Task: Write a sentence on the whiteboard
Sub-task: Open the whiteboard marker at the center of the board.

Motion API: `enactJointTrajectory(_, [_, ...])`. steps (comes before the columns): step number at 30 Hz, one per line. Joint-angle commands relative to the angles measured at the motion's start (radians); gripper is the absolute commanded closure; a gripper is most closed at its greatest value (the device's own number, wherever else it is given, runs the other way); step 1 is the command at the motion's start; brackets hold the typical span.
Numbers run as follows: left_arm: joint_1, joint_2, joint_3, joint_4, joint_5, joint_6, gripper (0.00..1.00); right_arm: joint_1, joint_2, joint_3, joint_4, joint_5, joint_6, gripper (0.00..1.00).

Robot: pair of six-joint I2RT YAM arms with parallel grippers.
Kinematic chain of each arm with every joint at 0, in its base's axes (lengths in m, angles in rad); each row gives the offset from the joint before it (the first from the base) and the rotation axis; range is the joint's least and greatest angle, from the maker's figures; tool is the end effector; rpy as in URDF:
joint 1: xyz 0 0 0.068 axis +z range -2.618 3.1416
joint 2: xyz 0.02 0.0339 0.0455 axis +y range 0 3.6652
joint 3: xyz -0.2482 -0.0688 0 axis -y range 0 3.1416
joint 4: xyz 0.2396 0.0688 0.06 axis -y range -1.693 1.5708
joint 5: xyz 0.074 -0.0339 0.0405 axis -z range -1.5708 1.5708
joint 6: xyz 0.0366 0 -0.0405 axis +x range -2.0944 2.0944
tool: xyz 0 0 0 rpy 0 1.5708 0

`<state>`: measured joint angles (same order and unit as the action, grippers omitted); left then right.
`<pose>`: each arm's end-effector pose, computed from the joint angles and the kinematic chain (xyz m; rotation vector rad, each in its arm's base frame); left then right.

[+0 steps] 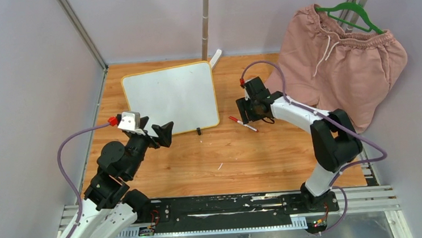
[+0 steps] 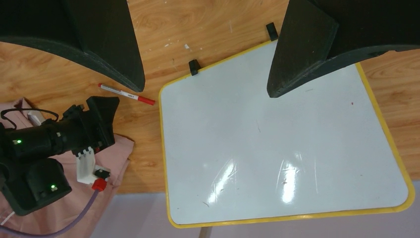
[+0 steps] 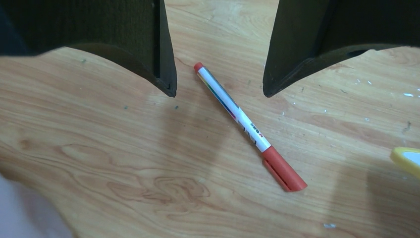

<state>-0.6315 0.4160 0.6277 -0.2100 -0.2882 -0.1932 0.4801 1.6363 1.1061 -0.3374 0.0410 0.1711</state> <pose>0.1060 -0.0646 0.3230 0.1184 1.5803 -0.4211 0.3065 0.1579 0.2074 -0.3591 2.4258 0.2401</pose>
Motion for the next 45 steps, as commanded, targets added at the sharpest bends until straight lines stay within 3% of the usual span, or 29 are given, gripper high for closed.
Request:
enactJointTrajectory(1, [-0.01,-0.013,-0.009,0.032,0.016,0.014,0.0,0.031,0.06,0.051,0.017,-0.018,-0.004,0.32])
enactJointTrajectory(13, [-0.014,-0.007,-0.014,0.037,0.008,0.018,0.0,0.037,0.186,0.08,0.005,0.008,-0.03,0.33])
enactJointTrajectory(21, [-0.015,-0.005,-0.013,0.035,-0.004,0.02,0.0,0.093,0.194,0.042,-0.005,0.06,-0.005,0.51])
enactJointTrajectory(31, [-0.014,-0.01,-0.015,0.033,-0.007,0.014,0.0,0.107,0.146,-0.048,-0.029,0.078,0.105,0.8])
enactJointTrajectory(35, [-0.014,-0.014,-0.014,0.033,-0.005,0.012,0.0,0.11,0.099,-0.097,-0.042,0.084,0.14,0.99])
enactJointTrajectory(36, [-0.014,-0.015,-0.015,0.034,-0.005,0.012,0.0,0.11,0.087,-0.111,-0.044,0.085,0.15,1.0])
enactJointTrajectory(38, [-0.014,-0.018,-0.015,0.034,-0.006,0.011,0.0,0.11,0.068,-0.129,-0.045,0.084,0.156,0.98])
enactJointTrajectory(41, [-0.014,-0.02,-0.017,0.035,-0.004,0.01,0.0,0.11,0.069,-0.125,-0.069,0.095,0.149,0.74])
enactJointTrajectory(43, [-0.014,-0.022,-0.016,0.035,-0.002,0.009,0.0,0.11,0.08,-0.117,-0.077,0.095,0.147,0.65])
enactJointTrajectory(45, [-0.014,-0.022,-0.015,0.034,-0.002,0.009,0.0,0.11,0.094,-0.111,-0.081,0.097,0.147,0.62])
